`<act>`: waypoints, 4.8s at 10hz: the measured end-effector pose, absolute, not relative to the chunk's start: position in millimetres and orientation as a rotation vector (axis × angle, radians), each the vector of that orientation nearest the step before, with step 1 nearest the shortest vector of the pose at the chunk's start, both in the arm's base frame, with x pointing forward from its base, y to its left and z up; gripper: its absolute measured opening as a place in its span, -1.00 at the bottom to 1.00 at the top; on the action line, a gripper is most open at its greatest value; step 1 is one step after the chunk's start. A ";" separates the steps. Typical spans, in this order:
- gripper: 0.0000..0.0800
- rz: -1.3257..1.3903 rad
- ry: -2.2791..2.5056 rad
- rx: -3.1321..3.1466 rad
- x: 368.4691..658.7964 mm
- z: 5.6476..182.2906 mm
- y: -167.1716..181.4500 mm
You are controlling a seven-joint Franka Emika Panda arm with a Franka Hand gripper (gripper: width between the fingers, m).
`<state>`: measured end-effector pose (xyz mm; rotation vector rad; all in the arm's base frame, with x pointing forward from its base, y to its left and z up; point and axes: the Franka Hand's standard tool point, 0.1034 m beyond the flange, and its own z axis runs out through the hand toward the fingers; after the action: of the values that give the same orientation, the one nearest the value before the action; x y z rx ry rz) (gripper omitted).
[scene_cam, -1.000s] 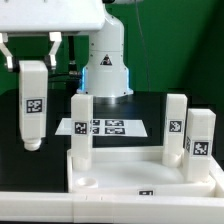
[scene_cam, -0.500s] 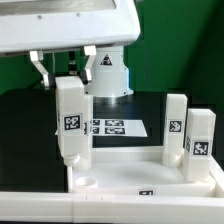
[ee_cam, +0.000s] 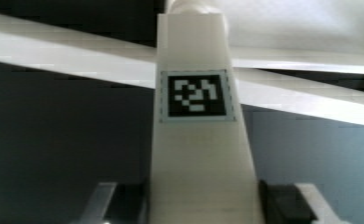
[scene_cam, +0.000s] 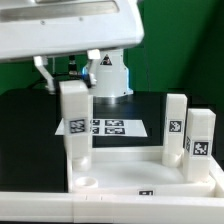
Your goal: Assemble desk
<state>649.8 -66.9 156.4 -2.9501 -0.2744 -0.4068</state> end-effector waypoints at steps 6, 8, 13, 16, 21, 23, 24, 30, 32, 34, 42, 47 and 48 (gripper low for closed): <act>-0.28 -0.601 -0.232 -2.998 651.0 158.6 -74.3; -0.28 -0.649 -0.216 -2.997 639.9 160.3 -77.7; -0.28 -0.634 -0.148 -2.996 639.3 157.2 -75.7; -0.28 -0.627 -0.191 -3.008 644.9 154.0 -70.5; -0.28 -0.650 -0.225 -3.044 645.5 149.0 -79.0; -0.28 -0.706 -0.221 -3.057 648.2 153.3 -80.0; -0.28 -0.706 -0.218 -3.056 647.8 152.8 -77.5; -0.28 -0.702 -0.194 -3.061 645.1 146.9 -72.1; -0.28 -0.698 -0.167 -3.067 636.7 144.6 -76.4; -0.28 -0.695 -0.172 -3.064 635.9 144.6 -73.1; -0.28 -0.676 -0.183 -3.067 637.4 136.0 -61.9; -0.28 -0.696 -0.175 -3.087 634.0 130.2 -69.0; -0.27 -0.716 -0.175 -3.096 632.6 129.8 -71.1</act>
Offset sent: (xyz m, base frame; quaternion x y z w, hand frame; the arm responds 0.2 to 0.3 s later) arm 0.0000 0.0000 0.0000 0.0000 0.0000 0.0000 1.0000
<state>632.6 -71.1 129.8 -3.0956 -0.1746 -0.7161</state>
